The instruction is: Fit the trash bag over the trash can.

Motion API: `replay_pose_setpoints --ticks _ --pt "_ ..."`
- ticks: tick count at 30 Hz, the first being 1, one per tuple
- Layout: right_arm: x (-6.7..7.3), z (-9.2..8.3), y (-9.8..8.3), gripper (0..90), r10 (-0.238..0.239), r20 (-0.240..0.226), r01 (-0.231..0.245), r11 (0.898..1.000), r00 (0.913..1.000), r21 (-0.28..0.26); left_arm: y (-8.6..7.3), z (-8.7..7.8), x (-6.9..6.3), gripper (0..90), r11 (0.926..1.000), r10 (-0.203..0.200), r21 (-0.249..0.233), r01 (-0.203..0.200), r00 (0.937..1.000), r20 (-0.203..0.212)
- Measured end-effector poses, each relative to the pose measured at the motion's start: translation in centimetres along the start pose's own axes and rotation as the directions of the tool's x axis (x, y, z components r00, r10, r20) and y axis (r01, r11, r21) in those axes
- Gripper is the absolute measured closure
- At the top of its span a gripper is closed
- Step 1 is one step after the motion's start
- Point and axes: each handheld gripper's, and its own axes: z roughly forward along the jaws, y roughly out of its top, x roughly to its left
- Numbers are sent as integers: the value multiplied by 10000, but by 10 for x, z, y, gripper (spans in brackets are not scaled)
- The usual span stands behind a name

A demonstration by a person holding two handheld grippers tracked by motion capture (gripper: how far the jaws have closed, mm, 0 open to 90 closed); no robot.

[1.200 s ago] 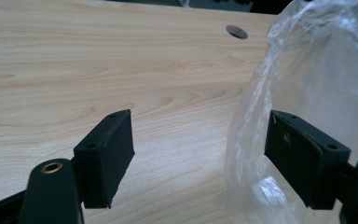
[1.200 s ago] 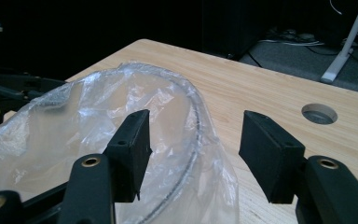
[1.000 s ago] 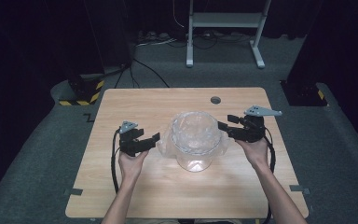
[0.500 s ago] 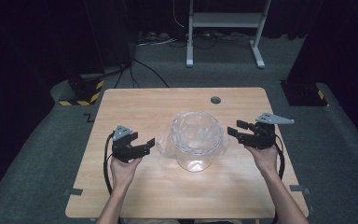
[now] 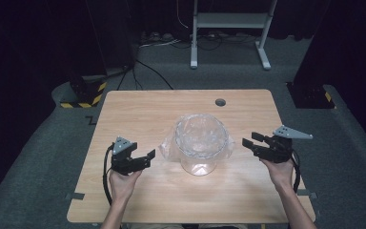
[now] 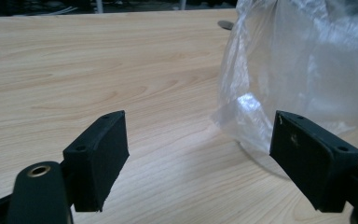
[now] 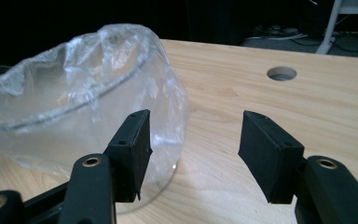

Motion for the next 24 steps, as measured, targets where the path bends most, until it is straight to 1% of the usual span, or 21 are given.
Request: replay_pose_setpoints --ticks 3,7,10,12,17,19,21,22,24 --pt "-1 -2 -6 433 86 41 -87 10000 10000 36 -4 0 -2 195 10000 10 10 -10 10000 18" --pt "-1 -4 -14 433 76 114 -77 9999 9999 89 -8 1 -1 197 9999 -18 147 18 10000 -26" --pt "-1 -4 -19 433 -106 187 102 9997 9998 220 -12 4 -1 200 9996 -69 259 70 10000 -54" --pt "-1 -3 -22 433 -199 224 193 9994 9995 276 -14 6 -1 201 9994 -30 358 35 9999 -140" --pt "-2 2 -32 433 -134 244 123 9990 9996 441 -20 13 -2 201 9979 105 634 -88 9996 -254" --pt "-3 4 -36 433 -113 272 99 9988 9996 485 -22 14 -3 202 9976 164 675 -144 9995 -287" --pt "-3 5 -38 433 -101 287 86 9987 9995 500 -26 20 -2 203 9973 45 735 -24 9996 -280" --pt "-3 5 -38 433 -101 287 86 9987 9995 500 -26 20 -2 204 9973 45 735 -24 9996 -280" --pt "-4 9 -43 435 -74 354 52 9981 9993 622 -29 25 -3 204 9967 -121 805 140 9996 -249"
